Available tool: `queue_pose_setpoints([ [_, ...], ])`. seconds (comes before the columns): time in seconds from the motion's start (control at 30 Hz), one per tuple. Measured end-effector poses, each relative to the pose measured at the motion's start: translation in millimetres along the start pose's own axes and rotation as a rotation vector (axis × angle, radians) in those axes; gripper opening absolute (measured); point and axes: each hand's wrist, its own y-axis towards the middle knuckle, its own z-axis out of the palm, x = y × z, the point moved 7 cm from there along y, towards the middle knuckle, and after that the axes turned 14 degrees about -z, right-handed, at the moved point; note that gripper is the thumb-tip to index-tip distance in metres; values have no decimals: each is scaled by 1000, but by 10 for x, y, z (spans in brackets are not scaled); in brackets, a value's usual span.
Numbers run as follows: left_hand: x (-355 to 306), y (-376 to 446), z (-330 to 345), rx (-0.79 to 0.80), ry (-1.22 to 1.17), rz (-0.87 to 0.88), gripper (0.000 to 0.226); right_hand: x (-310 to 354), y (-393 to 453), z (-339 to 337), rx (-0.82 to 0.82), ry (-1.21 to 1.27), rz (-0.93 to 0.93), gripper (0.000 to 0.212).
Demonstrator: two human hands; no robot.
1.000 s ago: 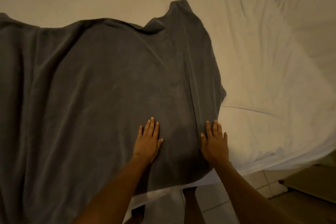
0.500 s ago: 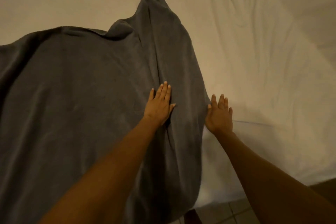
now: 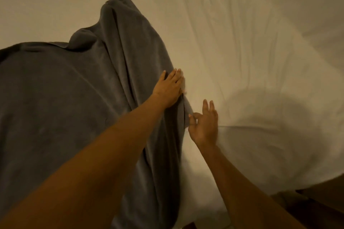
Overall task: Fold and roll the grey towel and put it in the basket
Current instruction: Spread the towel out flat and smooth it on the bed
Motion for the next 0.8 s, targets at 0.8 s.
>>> queue_pose_setpoints([
  [0.8, -557, -11, -254, -21, 171, 219, 36, -462, -730, -448, -63, 109, -30, 10],
])
